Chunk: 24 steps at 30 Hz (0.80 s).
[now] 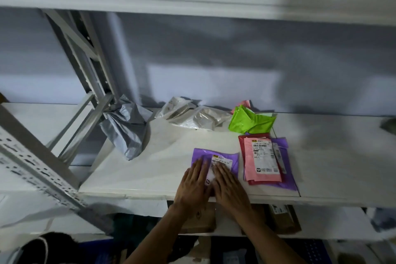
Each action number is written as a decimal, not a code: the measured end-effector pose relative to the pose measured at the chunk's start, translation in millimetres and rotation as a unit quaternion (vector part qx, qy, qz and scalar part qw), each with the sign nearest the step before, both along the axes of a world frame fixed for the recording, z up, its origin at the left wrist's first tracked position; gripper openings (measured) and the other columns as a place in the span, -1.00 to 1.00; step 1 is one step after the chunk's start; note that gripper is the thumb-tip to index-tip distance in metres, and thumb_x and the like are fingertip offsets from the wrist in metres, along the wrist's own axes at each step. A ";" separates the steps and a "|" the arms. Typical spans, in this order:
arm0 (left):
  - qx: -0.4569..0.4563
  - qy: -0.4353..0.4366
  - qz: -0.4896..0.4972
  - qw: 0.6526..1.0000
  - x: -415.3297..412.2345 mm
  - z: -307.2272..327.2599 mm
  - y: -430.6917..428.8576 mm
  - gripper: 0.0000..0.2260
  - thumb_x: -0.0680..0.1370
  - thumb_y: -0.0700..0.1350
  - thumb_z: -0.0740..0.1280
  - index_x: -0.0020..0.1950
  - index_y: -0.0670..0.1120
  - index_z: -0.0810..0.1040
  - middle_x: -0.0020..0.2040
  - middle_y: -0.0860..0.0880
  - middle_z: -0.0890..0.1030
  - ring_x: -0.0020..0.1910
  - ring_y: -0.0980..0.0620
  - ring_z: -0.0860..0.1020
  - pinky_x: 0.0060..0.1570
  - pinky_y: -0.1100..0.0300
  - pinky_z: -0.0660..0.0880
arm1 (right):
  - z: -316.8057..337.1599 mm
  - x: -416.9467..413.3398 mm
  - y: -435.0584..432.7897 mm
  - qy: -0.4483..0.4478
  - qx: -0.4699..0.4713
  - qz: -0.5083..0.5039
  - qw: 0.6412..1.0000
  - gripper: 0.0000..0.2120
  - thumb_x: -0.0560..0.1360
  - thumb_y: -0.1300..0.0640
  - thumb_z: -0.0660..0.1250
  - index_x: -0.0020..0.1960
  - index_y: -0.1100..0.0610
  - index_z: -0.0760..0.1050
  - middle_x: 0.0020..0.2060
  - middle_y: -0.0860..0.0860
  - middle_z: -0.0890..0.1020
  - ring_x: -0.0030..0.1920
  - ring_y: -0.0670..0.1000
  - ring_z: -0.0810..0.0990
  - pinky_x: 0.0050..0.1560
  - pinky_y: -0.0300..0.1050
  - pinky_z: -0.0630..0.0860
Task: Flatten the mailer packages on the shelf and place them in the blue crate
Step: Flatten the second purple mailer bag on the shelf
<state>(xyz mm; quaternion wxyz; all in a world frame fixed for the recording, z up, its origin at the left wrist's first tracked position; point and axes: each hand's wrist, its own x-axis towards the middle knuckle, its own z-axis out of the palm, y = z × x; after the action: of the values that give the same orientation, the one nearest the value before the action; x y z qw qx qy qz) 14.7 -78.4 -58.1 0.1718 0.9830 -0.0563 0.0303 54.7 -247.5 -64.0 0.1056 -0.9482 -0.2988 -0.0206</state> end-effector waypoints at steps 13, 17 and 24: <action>0.022 -0.005 0.079 0.997 -44.6 -1.9 -5.0 -0.43 0.69 0.15 -0.09 0.59 -0.14 0.24 0.58 -0.14 0.27 0.55 -0.10 0.25 0.44 -0.13 0.34 | -6.5 -16.6 -7.8 -0.042 0.022 -0.024 0.999 -0.43 0.69 -0.10 0.00 0.61 0.15 0.15 0.59 0.06 0.22 0.59 0.05 0.19 0.49 0.08 0.32; -0.036 -0.040 0.089 0.995 -41.5 12.4 -8.2 -0.44 0.68 0.23 -0.07 0.56 -0.05 0.29 0.56 -0.08 0.32 0.56 -0.07 0.25 0.56 -0.03 0.13 | -6.6 -10.1 -4.1 -0.071 0.005 0.024 0.997 -0.52 0.70 0.05 -0.12 0.54 0.21 0.24 0.51 0.20 0.34 0.50 0.23 0.36 0.41 0.21 0.40; -0.086 -0.111 0.080 0.987 -1.1 24.3 -3.7 -0.57 0.70 0.15 0.02 0.39 -0.06 0.46 0.35 -0.03 0.53 0.33 0.02 0.49 0.46 0.06 0.34 | -7.4 6.6 24.3 -0.126 0.083 -0.010 0.988 -0.47 0.73 0.08 -0.10 0.32 0.42 0.49 0.31 0.30 0.56 0.29 0.26 0.58 0.42 0.04 0.21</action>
<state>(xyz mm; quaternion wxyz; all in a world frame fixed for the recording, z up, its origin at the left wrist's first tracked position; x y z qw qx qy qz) 13.7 -82.1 -33.8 0.2455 0.9566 0.0065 0.1571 61.3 -223.2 -71.4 0.1455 -0.9290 -0.2971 -0.1656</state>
